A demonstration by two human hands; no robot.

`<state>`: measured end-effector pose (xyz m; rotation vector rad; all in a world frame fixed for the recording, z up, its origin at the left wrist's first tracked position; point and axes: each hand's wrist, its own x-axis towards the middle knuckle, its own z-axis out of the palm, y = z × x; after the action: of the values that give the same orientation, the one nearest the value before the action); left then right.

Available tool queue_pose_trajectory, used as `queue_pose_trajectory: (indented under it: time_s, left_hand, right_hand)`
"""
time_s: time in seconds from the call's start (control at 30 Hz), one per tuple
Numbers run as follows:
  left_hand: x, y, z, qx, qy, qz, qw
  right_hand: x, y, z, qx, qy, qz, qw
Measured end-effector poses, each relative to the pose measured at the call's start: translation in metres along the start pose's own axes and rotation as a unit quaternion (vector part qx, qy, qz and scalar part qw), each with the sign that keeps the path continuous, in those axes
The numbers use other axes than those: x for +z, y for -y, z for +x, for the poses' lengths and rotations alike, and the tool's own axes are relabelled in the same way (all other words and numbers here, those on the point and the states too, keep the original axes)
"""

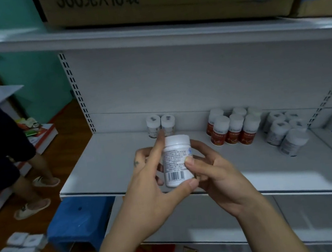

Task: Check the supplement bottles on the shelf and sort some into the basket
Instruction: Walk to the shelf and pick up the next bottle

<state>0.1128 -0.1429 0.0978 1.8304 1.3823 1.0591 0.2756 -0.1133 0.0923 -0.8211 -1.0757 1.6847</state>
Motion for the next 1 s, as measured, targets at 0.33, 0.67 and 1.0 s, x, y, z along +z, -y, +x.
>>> queue_pose_trajectory:
  time_s: [0.33, 0.67, 1.0]
  left_hand:
    - [-0.030, 0.021, 0.002, -0.034, 0.011, -0.181, 0.983]
    - [-0.049, 0.045, -0.002, -0.037, 0.009, -0.125, 0.991]
    - [-0.064, 0.065, 0.000, -0.031, -0.034, -0.085, 0.995]
  right_hand:
    - [0.020, -0.002, 0.016, -0.009, -0.038, -0.080, 0.996]
    - [0.043, -0.019, 0.029, -0.012, -0.046, -0.112, 0.993]
    - [0.067, -0.041, 0.041, -0.039, -0.063, -0.157, 0.985]
